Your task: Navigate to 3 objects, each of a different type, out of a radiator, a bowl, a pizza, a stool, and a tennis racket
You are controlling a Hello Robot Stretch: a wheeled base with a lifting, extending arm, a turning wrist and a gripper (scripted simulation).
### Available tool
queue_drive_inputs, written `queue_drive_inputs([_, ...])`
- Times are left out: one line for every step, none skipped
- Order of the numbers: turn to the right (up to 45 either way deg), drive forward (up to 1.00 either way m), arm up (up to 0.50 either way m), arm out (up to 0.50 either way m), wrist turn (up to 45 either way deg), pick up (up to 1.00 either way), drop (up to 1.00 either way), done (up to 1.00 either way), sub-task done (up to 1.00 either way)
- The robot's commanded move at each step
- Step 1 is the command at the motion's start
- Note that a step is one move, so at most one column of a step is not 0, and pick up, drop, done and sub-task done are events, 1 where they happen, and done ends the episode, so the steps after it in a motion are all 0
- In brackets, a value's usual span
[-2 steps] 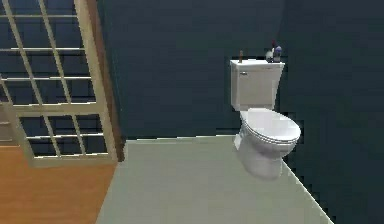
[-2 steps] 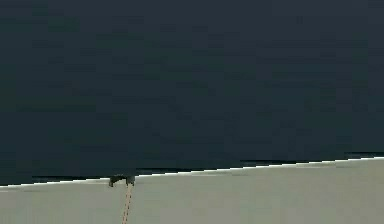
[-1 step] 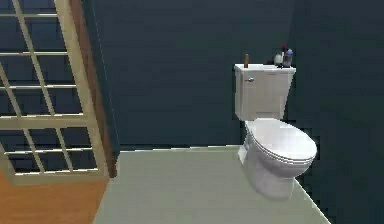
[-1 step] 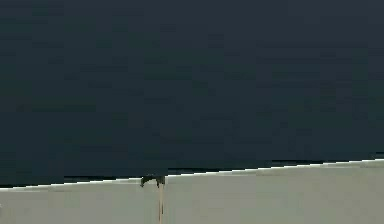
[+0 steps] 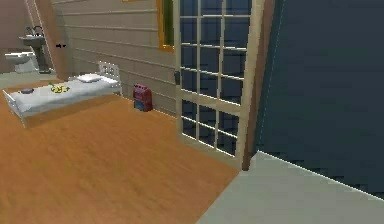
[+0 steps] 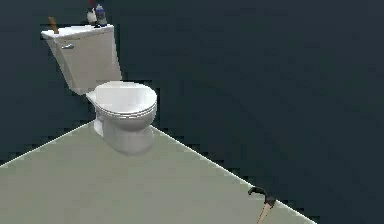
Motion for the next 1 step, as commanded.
queue_drive_inputs([-12.0, 0.0, 0.0, 0.0, 0.0, 0.0, 0.0, 0.0, 0.0])
